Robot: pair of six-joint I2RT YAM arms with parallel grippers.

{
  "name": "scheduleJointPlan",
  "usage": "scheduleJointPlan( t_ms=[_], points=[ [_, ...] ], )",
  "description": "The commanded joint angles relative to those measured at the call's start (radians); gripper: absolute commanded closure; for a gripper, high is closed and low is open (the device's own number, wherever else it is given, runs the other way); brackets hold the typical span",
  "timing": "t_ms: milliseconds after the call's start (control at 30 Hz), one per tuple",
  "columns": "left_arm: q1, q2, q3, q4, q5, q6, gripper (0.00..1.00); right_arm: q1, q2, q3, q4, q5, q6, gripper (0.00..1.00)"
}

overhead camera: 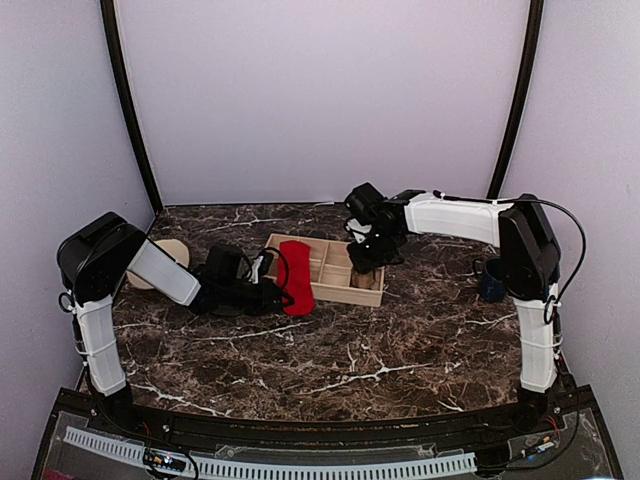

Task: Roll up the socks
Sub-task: Adjust the sock in the storage box.

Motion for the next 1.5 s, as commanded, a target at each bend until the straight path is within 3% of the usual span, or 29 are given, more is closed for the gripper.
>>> scheduleJointPlan(
  t_ms=[0, 267, 600, 1000, 1467],
  points=[
    [0.007, -0.002, -0.009, 0.04, 0.017, -0.01, 0.92, -0.005, 0.004, -0.005, -0.072, -0.071, 0.007, 0.72],
    [0.006, -0.009, -0.02, 0.069, 0.022, -0.022, 0.95, -0.011, 0.018, -0.019, -0.098, -0.108, 0.025, 0.72],
    [0.006, -0.026, -0.035, 0.078, 0.026, -0.02, 0.96, -0.02, 0.123, 0.092, -0.143, -0.129, 0.032, 0.69],
    [0.009, -0.037, -0.031, 0.08, 0.031, -0.023, 0.98, -0.035, 0.195, 0.176, -0.164, -0.15, 0.037, 0.55],
    [0.009, -0.089, -0.034, 0.074, 0.027, -0.028, 1.0, -0.036, 0.029, 0.15, -0.153, -0.104, 0.073, 0.49]
  ],
)
